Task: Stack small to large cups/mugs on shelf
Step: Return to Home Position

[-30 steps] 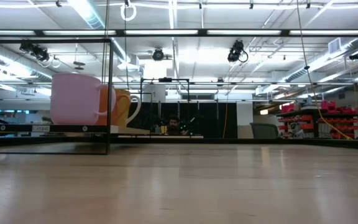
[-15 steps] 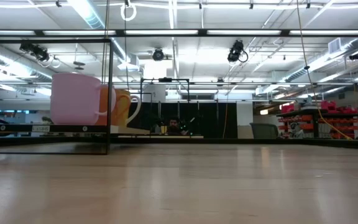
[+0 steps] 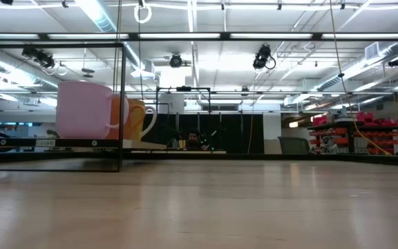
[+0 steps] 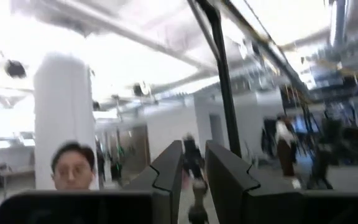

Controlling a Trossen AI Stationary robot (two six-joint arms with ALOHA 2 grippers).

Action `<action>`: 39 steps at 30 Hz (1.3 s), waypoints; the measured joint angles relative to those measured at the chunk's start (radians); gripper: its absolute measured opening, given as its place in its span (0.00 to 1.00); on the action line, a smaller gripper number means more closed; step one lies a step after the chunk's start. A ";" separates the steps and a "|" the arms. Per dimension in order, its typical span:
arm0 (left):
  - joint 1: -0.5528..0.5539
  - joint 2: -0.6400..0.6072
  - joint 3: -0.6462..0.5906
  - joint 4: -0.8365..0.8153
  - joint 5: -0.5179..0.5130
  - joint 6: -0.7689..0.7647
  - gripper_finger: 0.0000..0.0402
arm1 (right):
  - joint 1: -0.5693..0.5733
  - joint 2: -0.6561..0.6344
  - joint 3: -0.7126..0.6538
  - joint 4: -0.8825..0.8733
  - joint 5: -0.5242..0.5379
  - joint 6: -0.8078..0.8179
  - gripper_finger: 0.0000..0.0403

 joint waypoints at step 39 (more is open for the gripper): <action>0.000 -0.088 -0.243 0.112 -0.002 0.011 0.27 | 0.000 -0.017 -0.100 0.076 -0.158 0.009 0.19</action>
